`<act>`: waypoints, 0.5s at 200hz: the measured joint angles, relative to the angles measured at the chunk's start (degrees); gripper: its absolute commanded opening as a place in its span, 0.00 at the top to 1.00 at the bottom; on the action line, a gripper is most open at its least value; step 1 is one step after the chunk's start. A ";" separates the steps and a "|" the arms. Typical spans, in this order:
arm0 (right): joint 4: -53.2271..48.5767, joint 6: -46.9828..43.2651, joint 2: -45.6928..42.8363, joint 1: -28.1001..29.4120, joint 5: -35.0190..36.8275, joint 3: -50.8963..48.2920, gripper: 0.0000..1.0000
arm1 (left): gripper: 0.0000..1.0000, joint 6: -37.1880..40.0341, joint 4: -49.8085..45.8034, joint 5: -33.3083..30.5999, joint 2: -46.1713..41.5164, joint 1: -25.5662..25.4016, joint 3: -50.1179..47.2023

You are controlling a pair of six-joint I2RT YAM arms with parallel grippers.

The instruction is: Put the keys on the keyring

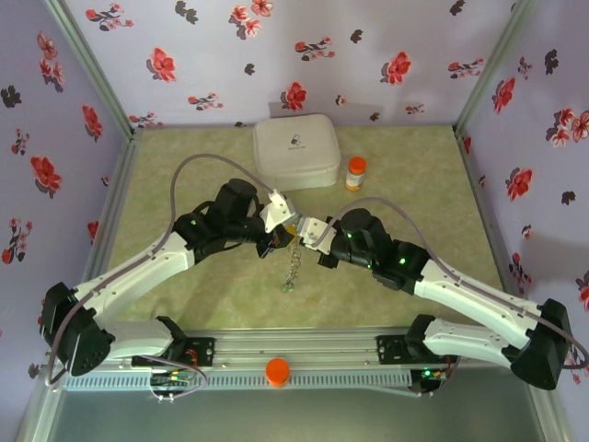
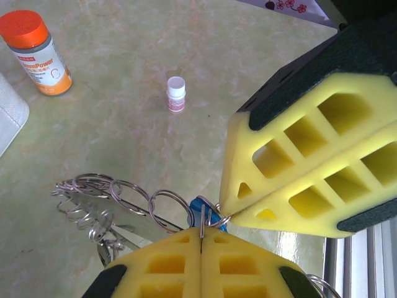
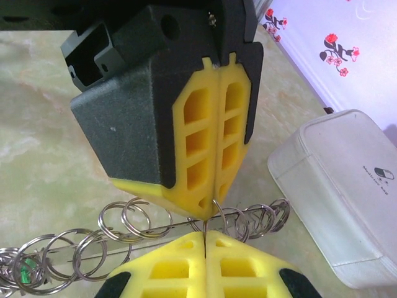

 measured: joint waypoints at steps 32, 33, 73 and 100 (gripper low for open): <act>-0.33 0.00 0.04 0.00 -0.50 0.02 1.00 | 1.00 0.00 0.11 0.00 -0.09 -0.07 0.00; -0.33 0.00 0.04 0.00 -0.52 0.02 1.00 | 1.00 0.00 0.11 0.00 -0.09 -0.07 0.00; 0.11 0.04 0.09 0.00 -1.07 0.02 1.00 | 1.00 0.00 1.99 -0.28 -1.20 -0.15 -0.26; 0.28 0.50 0.09 0.00 -1.95 0.02 1.00 | 1.00 0.00 3.48 -0.33 -2.64 -0.15 -1.99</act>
